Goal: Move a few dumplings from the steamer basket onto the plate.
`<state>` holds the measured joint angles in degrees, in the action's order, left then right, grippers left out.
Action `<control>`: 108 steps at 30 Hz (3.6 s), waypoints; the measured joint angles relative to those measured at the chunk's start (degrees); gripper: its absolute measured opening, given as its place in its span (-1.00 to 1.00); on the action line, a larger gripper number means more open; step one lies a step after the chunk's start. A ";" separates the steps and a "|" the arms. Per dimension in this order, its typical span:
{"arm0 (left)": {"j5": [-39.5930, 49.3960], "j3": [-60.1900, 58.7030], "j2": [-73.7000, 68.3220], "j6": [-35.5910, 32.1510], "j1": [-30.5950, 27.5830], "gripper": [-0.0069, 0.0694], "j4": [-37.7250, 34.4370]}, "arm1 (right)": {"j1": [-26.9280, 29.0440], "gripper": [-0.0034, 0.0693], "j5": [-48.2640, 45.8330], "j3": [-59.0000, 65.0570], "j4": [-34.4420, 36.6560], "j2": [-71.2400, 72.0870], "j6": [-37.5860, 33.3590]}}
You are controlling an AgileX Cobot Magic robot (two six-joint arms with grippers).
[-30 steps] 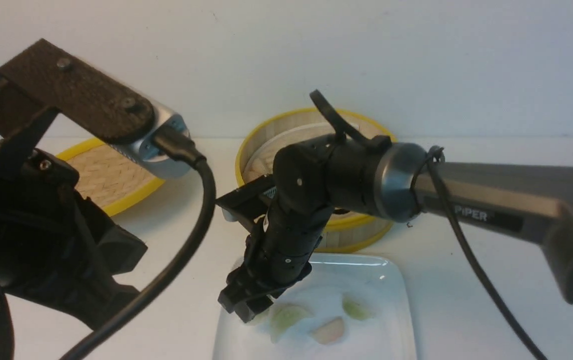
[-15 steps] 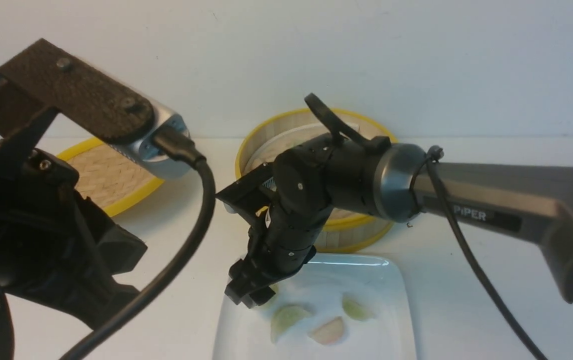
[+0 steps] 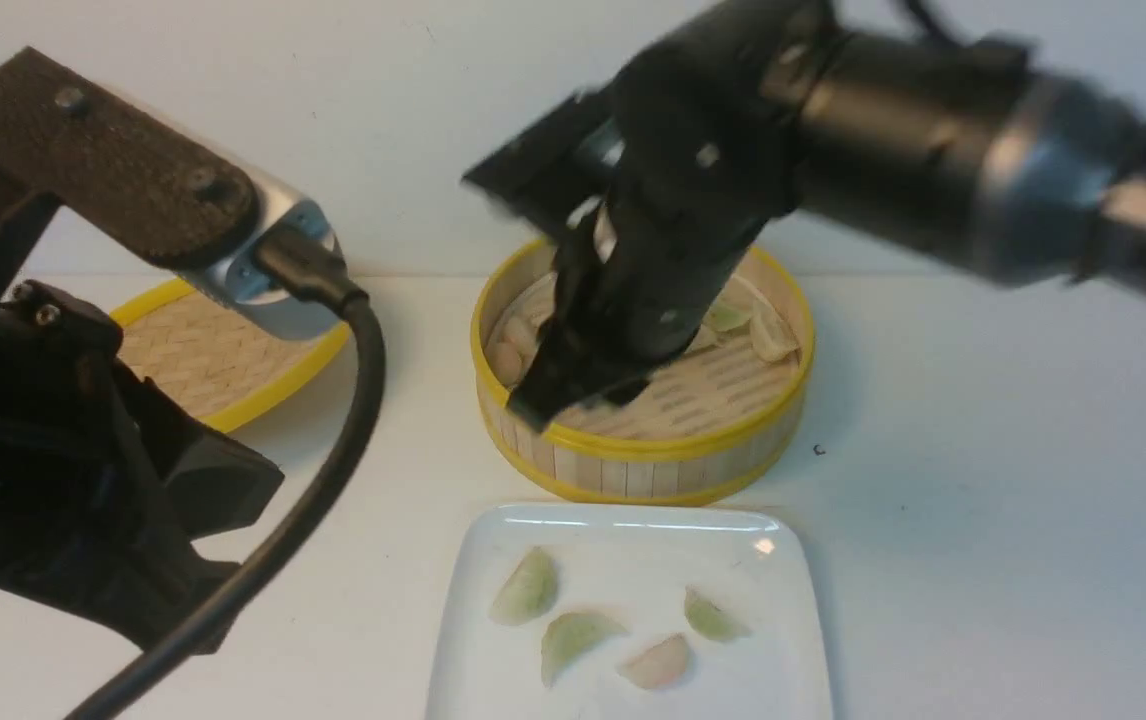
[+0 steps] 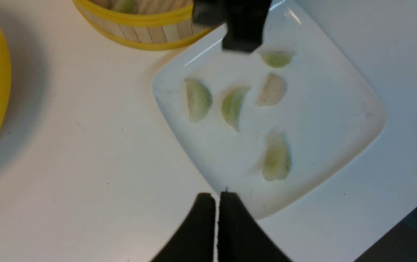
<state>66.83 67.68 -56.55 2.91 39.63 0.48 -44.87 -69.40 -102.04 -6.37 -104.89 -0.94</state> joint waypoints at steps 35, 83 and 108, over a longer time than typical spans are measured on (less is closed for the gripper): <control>-23.30 -0.22 -3.12 -0.05 0.19 -0.83 1.80 | 4.96 -0.95 33.90 68.55 -12.20 103.33 21.74; -52.37 -34.23 29.32 -0.09 -12.00 -0.83 3.40 | 4.96 -0.95 34.52 68.77 -12.67 101.53 21.92; -45.13 -69.35 57.10 -0.31 -36.67 -0.83 -0.12 | 4.96 -0.95 34.55 68.77 -12.67 101.53 21.92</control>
<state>21.70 -1.67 0.55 2.60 2.96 0.36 -39.91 -34.85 -33.27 -19.05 -3.36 20.98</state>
